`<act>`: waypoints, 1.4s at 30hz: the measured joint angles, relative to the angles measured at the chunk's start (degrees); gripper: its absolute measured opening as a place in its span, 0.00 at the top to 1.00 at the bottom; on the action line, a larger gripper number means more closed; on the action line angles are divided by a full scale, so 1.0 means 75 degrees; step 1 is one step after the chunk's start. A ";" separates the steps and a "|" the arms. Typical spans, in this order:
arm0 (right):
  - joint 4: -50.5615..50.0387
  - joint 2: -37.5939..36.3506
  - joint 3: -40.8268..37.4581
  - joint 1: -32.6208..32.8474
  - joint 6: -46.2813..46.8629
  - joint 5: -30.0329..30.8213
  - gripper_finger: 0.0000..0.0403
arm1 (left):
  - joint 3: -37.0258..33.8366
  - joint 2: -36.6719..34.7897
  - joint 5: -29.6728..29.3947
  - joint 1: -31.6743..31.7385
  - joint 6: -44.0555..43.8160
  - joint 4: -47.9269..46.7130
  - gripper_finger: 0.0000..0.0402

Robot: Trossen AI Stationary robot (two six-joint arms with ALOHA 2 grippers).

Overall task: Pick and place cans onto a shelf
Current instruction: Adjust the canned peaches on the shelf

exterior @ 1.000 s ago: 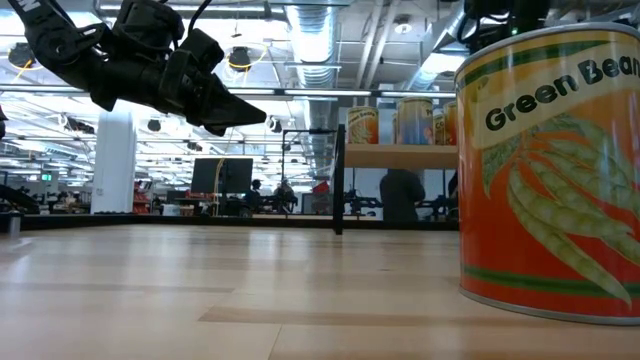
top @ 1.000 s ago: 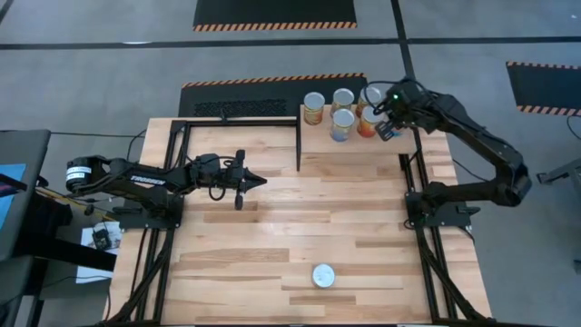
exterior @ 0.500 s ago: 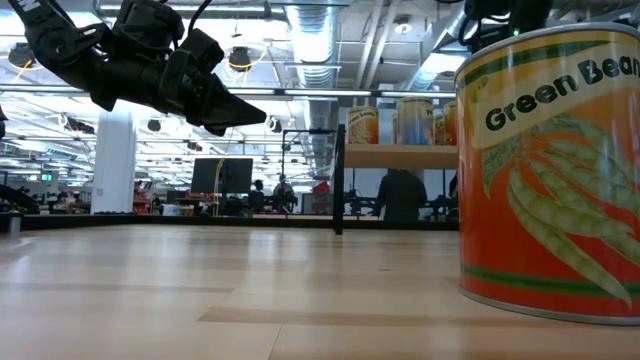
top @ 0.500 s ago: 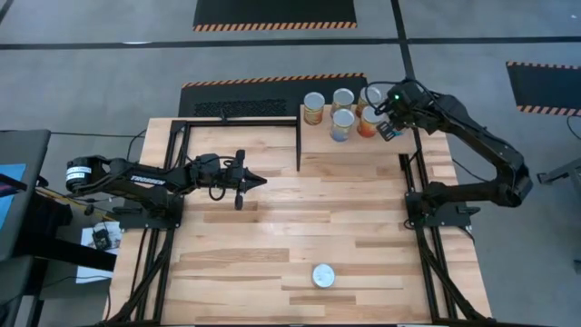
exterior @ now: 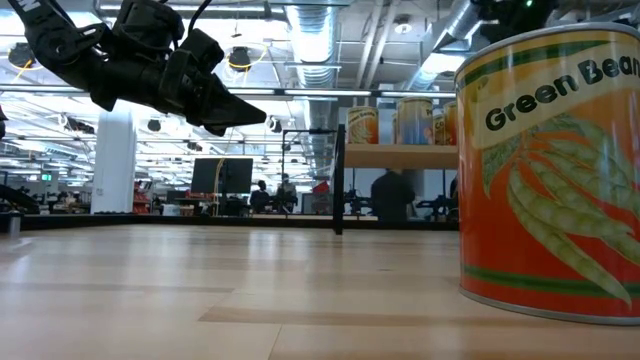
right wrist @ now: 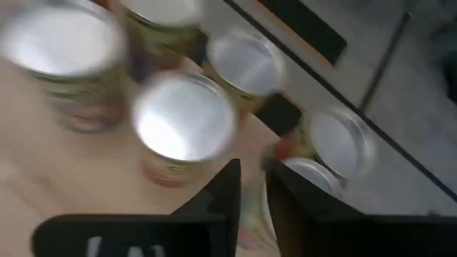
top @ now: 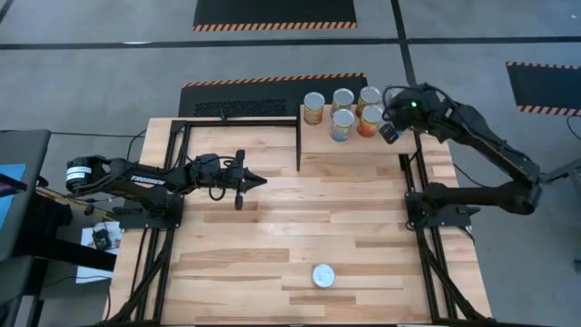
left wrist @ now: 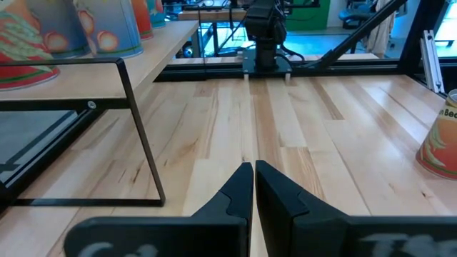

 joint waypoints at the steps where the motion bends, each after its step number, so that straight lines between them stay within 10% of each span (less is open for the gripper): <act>1: 0.0087 -0.0069 0.0000 0.0164 0.0005 -0.0213 0.81 | 0.0000 0.0000 0.0002 0.0000 0.0000 0.0000 0.98; 9: 0.2354 -0.0242 -0.0897 0.1844 -0.0017 -0.2173 0.96 | 0.0000 0.0000 0.0002 -0.0002 0.0000 -0.0003 0.98; 42: 0.3593 0.1737 -0.1495 0.2523 0.0388 0.0190 0.98 | 0.0000 0.0003 0.0003 -0.0003 -0.0006 -0.0073 0.98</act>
